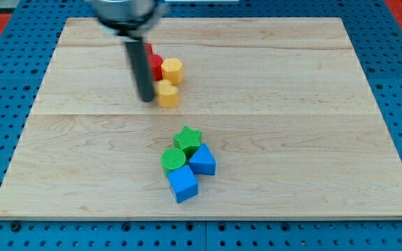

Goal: Move the red and yellow blocks to the center of the board

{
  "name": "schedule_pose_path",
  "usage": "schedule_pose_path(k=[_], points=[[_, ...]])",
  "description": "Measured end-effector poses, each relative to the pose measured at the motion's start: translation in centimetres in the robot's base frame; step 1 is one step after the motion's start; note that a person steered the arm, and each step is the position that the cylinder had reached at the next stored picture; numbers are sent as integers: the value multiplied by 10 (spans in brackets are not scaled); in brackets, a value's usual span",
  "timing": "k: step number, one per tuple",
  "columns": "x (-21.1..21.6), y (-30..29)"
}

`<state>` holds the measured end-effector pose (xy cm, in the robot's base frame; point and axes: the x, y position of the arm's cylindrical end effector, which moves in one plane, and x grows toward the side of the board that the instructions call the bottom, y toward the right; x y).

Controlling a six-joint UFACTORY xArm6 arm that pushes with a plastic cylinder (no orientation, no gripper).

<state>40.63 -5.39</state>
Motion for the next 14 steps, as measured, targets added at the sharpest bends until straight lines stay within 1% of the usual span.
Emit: schedule_pose_path(k=[1,2,3,4,5,6,8,9,10,11,12,13,14], points=[[-5,57],[-7,21],[-8,-44],[-22,-81],[-53,-80],[-84,-61],[-91,27],[-95,54],[-80,46],[-100,20],[-75,-67],[-86,-114],[-131,-74]])
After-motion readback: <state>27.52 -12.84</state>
